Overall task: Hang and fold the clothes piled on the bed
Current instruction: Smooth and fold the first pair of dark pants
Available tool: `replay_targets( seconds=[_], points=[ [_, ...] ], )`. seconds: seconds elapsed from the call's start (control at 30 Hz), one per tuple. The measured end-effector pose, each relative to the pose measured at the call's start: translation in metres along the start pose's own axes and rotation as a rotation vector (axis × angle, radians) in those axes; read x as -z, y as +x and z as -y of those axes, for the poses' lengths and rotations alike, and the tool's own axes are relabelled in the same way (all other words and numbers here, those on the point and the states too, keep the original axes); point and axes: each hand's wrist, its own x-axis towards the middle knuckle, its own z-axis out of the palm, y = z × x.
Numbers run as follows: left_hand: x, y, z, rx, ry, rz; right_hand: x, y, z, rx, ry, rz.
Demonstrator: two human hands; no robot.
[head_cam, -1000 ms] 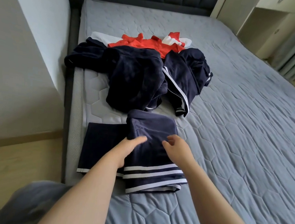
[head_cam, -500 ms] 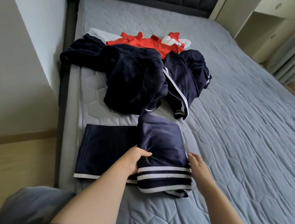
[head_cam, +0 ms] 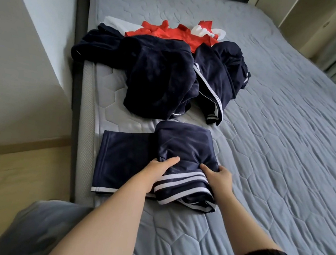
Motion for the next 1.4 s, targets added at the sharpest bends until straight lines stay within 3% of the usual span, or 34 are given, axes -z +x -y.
replay_targets(
  seconds=[0.13, 0.23, 0.4, 0.5, 0.6, 0.7, 0.77, 0.87, 0.93, 1.03, 1.13, 1.2, 1.27, 1.4],
  points=[
    [0.006, -0.018, 0.005, 0.132, 0.112, 0.258, -0.006, -0.002, 0.0, -0.043, -0.006, -0.049],
    [0.001, -0.027, 0.011, 0.155, 0.16, 0.311, -0.006, -0.002, 0.0, -0.027, -0.047, -0.054],
    [0.005, -0.037, 0.009, 0.247, -0.125, 0.195, 0.003, -0.002, -0.002, 0.09, -0.146, 0.013],
    [0.005, -0.04, 0.006, 0.195, 0.105, -0.096, 0.014, -0.014, -0.007, 0.307, -0.251, 0.004],
    [0.0, -0.041, 0.005, -0.003, 0.33, -0.388, 0.026, -0.032, -0.018, 0.648, -0.364, 0.029],
    [0.0, -0.045, 0.005, -0.561, 0.735, -0.695, 0.035, -0.043, -0.03, 0.785, -0.517, 0.139],
    [-0.002, -0.047, 0.008, -0.846, 0.976, -0.541, 0.039, -0.045, -0.03, 0.804, -0.562, 0.172],
    [-0.006, -0.046, 0.02, -0.699, 1.375, -0.178, 0.043, -0.045, -0.025, 0.879, -0.658, 0.22],
    [-0.001, -0.043, 0.026, -0.655, 1.51, -0.171, 0.043, -0.046, -0.019, 1.01, -0.765, 0.238],
    [0.004, -0.045, 0.021, -0.569, 1.355, -0.196, 0.046, -0.038, -0.018, 1.133, -0.871, 0.172],
    [0.005, -0.047, 0.008, -0.383, 0.811, -0.202, 0.048, -0.035, -0.022, 0.887, -0.828, 0.205],
    [0.011, -0.045, 0.002, -0.411, 0.58, -0.429, 0.044, -0.034, -0.023, 0.717, -0.711, 0.142],
    [0.018, -0.037, 0.001, -0.445, 0.612, -0.594, 0.037, -0.035, -0.016, 0.631, -0.595, 0.013],
    [0.015, -0.027, 0.011, -0.244, 0.92, -0.308, 0.015, -0.047, 0.002, 0.794, -0.592, -0.062]
  ],
)
